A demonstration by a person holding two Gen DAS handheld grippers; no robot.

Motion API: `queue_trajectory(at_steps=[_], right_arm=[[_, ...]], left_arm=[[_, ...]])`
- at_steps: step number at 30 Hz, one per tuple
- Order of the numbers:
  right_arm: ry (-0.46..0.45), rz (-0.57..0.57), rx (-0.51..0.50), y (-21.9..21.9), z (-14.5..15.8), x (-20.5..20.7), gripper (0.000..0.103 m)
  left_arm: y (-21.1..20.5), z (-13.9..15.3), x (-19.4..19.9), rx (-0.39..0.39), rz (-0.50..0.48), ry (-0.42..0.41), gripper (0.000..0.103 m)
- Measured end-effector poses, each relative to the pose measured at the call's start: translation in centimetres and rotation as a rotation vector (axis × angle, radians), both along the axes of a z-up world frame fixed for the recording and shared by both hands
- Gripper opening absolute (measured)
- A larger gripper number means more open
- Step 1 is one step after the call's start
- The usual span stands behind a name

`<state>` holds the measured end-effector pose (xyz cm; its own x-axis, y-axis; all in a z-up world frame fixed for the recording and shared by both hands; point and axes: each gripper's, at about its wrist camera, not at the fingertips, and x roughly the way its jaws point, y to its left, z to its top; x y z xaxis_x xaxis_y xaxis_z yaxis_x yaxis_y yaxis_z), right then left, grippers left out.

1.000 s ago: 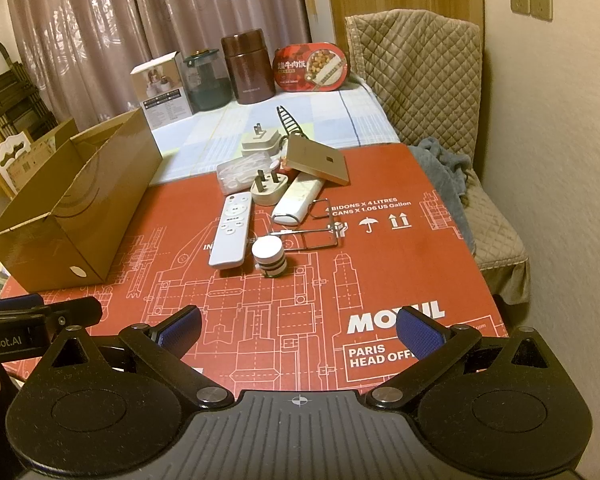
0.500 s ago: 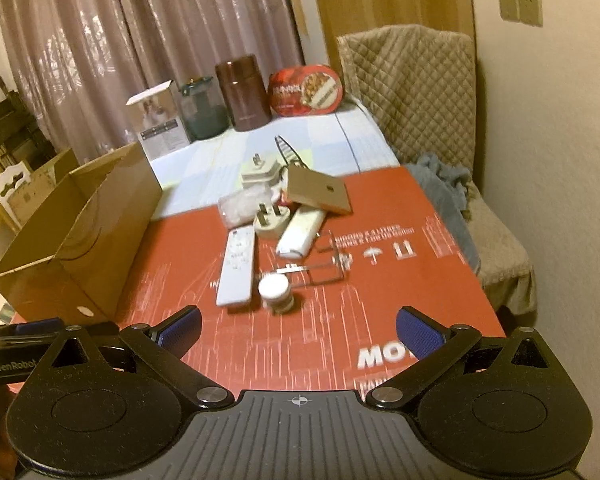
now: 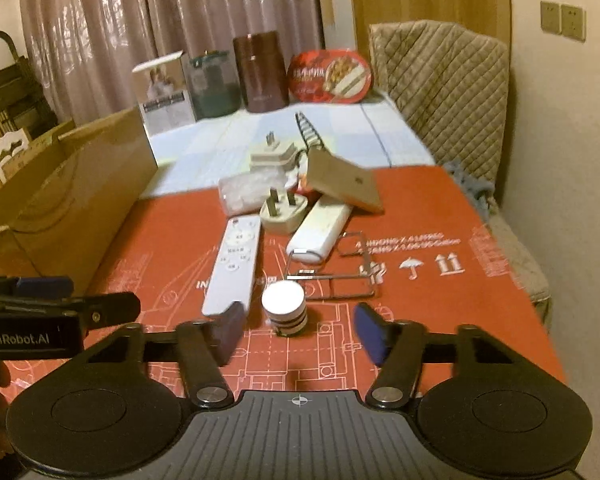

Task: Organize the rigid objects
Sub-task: 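Grasp the small white round jar with the right gripper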

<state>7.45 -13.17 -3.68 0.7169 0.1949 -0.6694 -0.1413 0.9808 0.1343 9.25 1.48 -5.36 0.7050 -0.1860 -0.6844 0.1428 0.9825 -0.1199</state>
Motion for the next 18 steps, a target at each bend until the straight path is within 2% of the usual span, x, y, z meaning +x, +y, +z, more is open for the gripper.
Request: queue_trajectory(at_steps=[4, 8, 12, 18], right_arm=[[0.008, 0.015, -0.002, 0.5, -1.1, 1.0, 0.046], [0.024, 0.015, -0.005, 0.9, -2.0, 2.3, 0.043], [0.045, 0.017, -0.014, 1.1, -2.7, 3.0, 0.033], [0.049, 0.023, -0.031, 1.6, -3.1, 3.5, 0.030]], left_arm=[[0.1, -1.0, 1.0, -0.018, -0.008, 0.037, 0.087], [0.2, -1.7, 1.5, -0.024, -0.009, 0.037, 0.087], [0.2, -1.9, 1.8, -0.032, -0.010, 0.025, 0.087], [0.2, -2.1, 2.1, -0.047, -0.014, 0.024, 0.086]])
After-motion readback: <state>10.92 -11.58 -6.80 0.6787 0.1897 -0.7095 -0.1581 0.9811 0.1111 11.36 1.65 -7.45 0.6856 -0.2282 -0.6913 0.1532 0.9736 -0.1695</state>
